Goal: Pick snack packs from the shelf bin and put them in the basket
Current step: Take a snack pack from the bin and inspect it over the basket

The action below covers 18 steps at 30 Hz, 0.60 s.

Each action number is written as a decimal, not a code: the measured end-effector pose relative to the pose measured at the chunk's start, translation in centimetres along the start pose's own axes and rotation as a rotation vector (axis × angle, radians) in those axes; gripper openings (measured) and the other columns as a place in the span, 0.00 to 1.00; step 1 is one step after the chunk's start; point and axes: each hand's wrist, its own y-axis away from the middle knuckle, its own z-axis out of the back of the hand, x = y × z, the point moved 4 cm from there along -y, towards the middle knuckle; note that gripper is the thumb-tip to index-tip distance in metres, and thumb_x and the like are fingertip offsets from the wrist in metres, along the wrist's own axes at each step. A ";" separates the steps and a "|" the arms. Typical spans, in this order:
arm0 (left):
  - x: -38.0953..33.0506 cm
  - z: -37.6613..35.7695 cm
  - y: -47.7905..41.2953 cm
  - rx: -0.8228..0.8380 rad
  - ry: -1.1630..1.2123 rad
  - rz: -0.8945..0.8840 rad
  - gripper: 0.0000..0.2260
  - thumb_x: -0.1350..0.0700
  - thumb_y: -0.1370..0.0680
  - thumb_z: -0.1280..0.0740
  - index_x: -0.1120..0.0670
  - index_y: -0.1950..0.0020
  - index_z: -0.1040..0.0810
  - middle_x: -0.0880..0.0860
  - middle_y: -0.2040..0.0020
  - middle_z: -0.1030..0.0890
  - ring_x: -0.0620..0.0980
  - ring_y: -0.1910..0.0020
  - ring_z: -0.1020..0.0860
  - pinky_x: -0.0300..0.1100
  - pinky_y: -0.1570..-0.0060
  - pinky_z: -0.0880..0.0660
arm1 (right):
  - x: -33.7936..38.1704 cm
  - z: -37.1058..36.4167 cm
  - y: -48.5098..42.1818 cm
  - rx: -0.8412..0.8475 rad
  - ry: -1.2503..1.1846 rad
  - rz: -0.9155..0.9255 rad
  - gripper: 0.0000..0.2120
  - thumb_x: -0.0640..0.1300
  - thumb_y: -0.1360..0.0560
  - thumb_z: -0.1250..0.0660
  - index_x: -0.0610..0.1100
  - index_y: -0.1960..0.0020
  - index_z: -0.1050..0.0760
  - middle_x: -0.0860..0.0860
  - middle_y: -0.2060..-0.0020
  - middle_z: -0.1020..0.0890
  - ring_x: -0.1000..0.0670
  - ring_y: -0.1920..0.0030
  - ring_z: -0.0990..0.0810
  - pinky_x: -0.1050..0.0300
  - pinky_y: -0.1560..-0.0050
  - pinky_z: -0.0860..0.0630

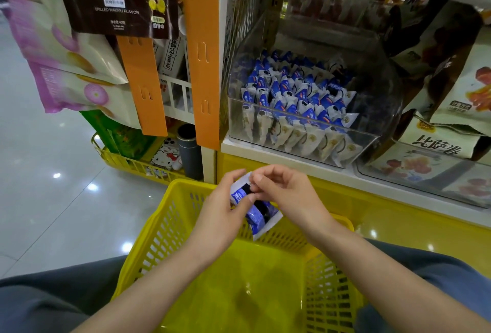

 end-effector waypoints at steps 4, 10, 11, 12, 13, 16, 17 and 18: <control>0.3 0.8 -0.6 -0.129 0.320 0.188 0.14 0.63 0.24 0.35 0.56 0.39 0.29 0.54 0.48 0.20 0.48 0.51 0.20 0.45 0.48 0.22 | 0.1 0.4 0.2 -0.101 0.431 0.171 0.06 0.44 0.28 0.31 0.51 0.52 0.25 0.56 0.56 0.21 0.60 0.59 0.23 0.71 0.59 0.28; 0.1 0.8 -0.4 -0.087 0.523 0.275 0.09 0.63 0.23 0.37 0.60 0.44 0.24 0.56 0.50 0.17 0.49 0.50 0.18 0.40 0.49 0.22 | -0.7 -0.1 0.5 -0.060 0.556 0.234 0.19 0.51 0.31 0.28 0.52 0.42 0.25 0.56 0.47 0.22 0.58 0.51 0.22 0.63 0.51 0.23; -0.1 0.8 -0.3 -0.086 0.495 0.257 0.10 0.63 0.24 0.36 0.59 0.42 0.24 0.55 0.49 0.17 0.49 0.48 0.19 0.42 0.46 0.23 | -0.6 0.0 0.4 -0.067 0.504 0.227 0.18 0.50 0.31 0.28 0.52 0.42 0.25 0.56 0.47 0.21 0.58 0.52 0.21 0.63 0.52 0.23; -0.3 0.9 -0.3 -0.089 0.478 0.241 0.11 0.62 0.24 0.36 0.58 0.42 0.24 0.54 0.49 0.18 0.49 0.48 0.19 0.44 0.45 0.23 | -0.6 -0.1 0.4 -0.067 0.467 0.223 0.16 0.49 0.30 0.28 0.52 0.43 0.24 0.55 0.47 0.21 0.58 0.52 0.21 0.63 0.53 0.22; -0.4 1.0 -0.2 -0.092 0.473 0.231 0.10 0.62 0.24 0.36 0.58 0.42 0.25 0.54 0.49 0.18 0.48 0.49 0.19 0.46 0.45 0.23 | -0.5 -0.1 0.4 -0.066 0.439 0.226 0.15 0.49 0.30 0.29 0.52 0.43 0.24 0.55 0.48 0.20 0.58 0.53 0.21 0.64 0.54 0.22; -0.6 1.0 -0.1 -0.090 0.467 0.217 0.08 0.62 0.23 0.37 0.58 0.45 0.25 0.53 0.52 0.19 0.45 0.55 0.19 0.47 0.51 0.20 | -0.3 -0.1 0.7 -0.084 0.414 0.266 0.11 0.47 0.29 0.30 0.53 0.47 0.21 0.56 0.50 0.20 0.61 0.56 0.21 0.71 0.59 0.26; -0.7 1.0 -0.1 -0.088 0.445 0.193 0.07 0.63 0.22 0.38 0.58 0.46 0.25 0.53 0.53 0.18 0.43 0.57 0.19 0.44 0.53 0.20 | -0.2 0.0 0.7 -0.091 0.431 0.281 0.10 0.47 0.29 0.30 0.53 0.48 0.21 0.57 0.51 0.20 0.61 0.56 0.21 0.72 0.60 0.27; -0.8 0.9 -0.1 -0.085 0.420 0.165 0.05 0.63 0.22 0.38 0.58 0.47 0.26 0.52 0.54 0.19 0.41 0.58 0.19 0.40 0.55 0.20 | -0.1 0.0 0.8 -0.096 0.458 0.296 0.09 0.47 0.29 0.30 0.53 0.48 0.21 0.58 0.52 0.20 0.61 0.57 0.21 0.72 0.60 0.27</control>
